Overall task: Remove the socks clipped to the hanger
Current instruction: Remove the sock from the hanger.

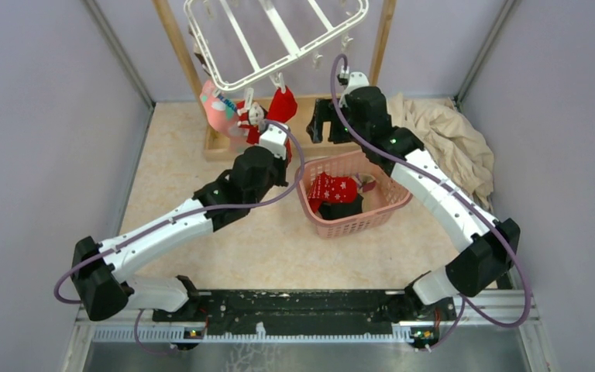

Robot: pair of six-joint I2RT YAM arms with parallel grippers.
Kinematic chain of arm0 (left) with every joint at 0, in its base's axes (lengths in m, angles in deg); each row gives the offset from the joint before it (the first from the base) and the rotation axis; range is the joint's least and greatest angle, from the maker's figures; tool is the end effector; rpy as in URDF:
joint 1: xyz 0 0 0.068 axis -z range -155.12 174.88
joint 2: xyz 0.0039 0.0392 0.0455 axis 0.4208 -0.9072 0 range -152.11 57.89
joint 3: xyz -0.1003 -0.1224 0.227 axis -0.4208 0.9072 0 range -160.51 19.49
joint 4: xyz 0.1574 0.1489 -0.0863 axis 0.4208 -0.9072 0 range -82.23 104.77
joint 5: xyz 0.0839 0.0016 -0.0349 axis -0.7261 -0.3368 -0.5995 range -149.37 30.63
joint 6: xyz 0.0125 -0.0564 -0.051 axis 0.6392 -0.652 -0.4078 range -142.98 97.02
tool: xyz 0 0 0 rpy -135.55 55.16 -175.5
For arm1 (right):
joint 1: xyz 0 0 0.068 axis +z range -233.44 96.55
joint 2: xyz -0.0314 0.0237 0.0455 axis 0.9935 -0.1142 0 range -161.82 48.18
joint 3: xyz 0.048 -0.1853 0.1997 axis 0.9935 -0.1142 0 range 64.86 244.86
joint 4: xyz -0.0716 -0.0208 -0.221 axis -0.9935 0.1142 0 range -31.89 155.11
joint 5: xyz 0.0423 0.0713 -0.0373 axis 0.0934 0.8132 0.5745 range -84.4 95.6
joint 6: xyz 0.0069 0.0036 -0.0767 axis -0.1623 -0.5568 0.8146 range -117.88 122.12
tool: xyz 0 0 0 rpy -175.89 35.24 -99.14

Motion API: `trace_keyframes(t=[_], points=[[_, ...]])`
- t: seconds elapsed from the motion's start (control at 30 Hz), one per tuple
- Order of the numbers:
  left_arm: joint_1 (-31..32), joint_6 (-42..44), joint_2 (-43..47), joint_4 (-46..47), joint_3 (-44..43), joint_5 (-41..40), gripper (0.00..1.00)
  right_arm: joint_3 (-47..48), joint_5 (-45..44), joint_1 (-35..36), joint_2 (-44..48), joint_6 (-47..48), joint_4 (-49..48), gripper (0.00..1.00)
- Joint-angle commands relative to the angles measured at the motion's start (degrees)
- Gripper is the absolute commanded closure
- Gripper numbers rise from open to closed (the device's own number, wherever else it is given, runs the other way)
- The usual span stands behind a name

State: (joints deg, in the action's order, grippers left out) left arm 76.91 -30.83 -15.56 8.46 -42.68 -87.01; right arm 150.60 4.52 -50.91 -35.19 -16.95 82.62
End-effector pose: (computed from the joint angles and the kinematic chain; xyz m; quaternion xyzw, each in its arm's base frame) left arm 0.2035 -0.2112 0.3474 0.1639 0.7791 -0.1193 0.5932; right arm 0.2793 0.1765 0.3958 -0.0921 0.8246 0.2359 0.5059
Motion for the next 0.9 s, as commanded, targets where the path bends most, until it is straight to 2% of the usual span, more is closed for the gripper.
trace_keyframes(t=[0.0,0.4,0.67,0.87], points=[[0.9,-0.1,-1.2,1.0,0.5,-2.2,0.98,-2.1,-1.5,0.6,4.5,0.5,-2.4,0.13],[1.1,-2.0,0.6,0.6,4.0,-2.7,0.97,-7.7,-3.4,0.6,10.4,1.0,0.1,0.13],[1.1,-3.0,2.6,-1.1,5.4,-4.2,0.97,-15.3,-4.3,0.6,16.4,1.7,1.1,0.13],[1.1,-2.1,2.6,-1.5,4.5,-5.2,0.97,-14.6,-5.0,0.6,16.5,2.4,0.7,0.13]])
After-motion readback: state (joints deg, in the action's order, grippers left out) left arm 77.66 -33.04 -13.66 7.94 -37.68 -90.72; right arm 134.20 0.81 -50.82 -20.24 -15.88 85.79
